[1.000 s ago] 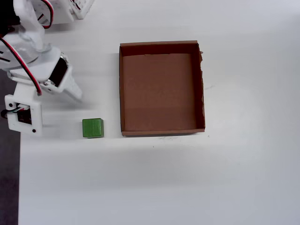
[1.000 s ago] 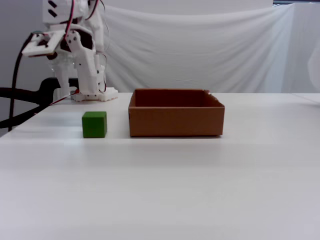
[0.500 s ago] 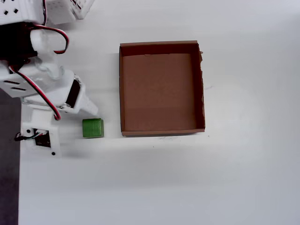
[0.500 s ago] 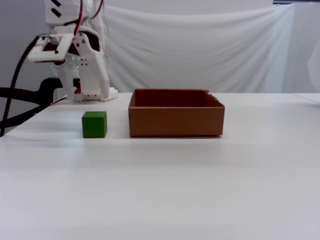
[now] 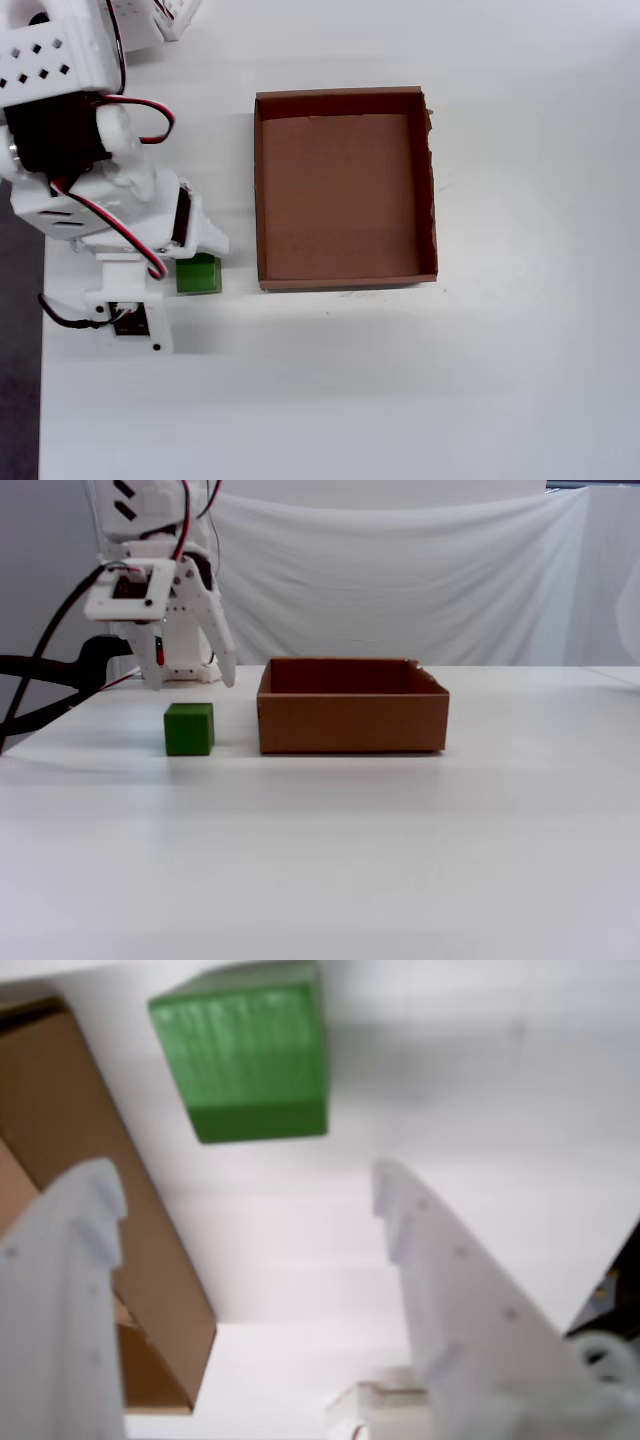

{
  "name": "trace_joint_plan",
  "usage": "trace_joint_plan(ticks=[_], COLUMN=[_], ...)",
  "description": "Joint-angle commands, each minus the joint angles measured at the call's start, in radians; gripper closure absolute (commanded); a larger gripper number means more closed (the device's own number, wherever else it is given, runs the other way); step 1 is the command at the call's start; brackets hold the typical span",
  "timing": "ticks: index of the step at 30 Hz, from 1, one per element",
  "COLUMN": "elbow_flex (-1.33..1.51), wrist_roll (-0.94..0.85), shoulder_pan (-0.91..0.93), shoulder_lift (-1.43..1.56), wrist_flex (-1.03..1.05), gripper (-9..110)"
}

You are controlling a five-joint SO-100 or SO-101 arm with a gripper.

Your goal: Grasp a green cube and put it in a box.

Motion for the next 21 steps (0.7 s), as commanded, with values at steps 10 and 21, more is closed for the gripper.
trace_joint_plan(ticks=[10,21], elbow_flex=[-0.057,-0.081], wrist_roll=[-0.067,-0.129], shoulder_pan=[-0.002,-0.017], shoulder_lift=[-0.051,-0.124], wrist_flex=[-0.107,-0.126], gripper=[69,69])
